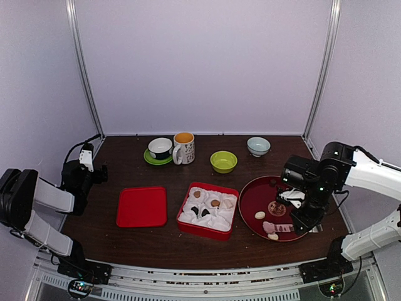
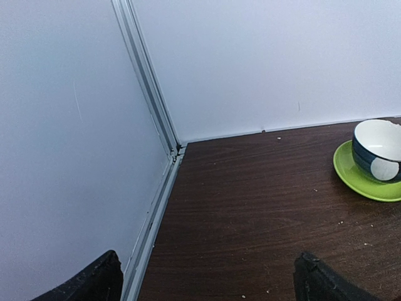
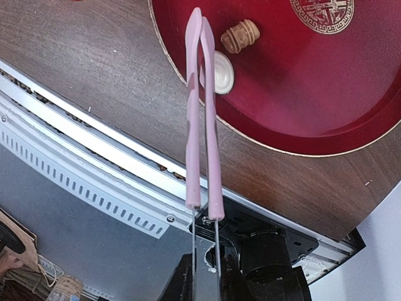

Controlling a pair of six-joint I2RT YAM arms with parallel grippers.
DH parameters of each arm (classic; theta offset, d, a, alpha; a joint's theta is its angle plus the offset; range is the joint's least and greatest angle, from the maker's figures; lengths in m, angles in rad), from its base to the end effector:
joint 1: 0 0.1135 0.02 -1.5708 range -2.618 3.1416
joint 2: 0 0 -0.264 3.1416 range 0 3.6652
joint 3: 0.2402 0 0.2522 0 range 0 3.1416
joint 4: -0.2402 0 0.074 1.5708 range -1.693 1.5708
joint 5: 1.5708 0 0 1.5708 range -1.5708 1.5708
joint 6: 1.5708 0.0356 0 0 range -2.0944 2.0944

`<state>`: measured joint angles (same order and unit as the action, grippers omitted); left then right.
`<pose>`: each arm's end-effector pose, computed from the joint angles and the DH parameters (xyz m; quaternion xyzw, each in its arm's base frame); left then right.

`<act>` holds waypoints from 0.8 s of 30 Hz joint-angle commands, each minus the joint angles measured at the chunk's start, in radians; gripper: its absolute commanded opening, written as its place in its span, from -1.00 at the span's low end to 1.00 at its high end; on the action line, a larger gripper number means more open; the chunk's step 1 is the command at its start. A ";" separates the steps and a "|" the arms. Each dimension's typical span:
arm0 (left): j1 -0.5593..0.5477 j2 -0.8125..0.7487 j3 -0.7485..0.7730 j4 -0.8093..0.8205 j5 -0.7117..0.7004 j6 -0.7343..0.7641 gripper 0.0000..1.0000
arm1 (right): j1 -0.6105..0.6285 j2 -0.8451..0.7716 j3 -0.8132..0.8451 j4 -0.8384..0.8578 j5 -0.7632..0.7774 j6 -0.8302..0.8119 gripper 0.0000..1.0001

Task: Pack the chocolate
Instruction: Adjust the fake chocolate on the plate.

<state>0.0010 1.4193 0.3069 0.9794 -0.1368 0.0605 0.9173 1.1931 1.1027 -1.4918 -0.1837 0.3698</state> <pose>0.2507 0.0051 0.1669 -0.0227 0.7518 0.0716 0.6551 0.0987 0.1395 0.2875 0.2687 -0.9588 -0.0700 0.0596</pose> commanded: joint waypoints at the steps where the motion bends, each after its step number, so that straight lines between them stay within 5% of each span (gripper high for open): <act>1: 0.010 0.006 0.011 0.058 0.008 -0.004 0.96 | -0.004 0.008 -0.017 -0.015 0.013 0.015 -0.78; 12: 0.009 0.005 0.011 0.056 0.008 -0.005 0.96 | 0.023 0.050 -0.106 -0.047 0.133 0.103 -0.86; 24: 0.010 0.004 0.011 0.058 0.008 -0.004 0.96 | 0.023 0.155 0.092 -0.027 0.431 0.183 -1.00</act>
<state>0.0010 1.4193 0.3069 0.9794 -0.1368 0.0605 0.9463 1.3499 1.1244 -1.4986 0.0845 0.5110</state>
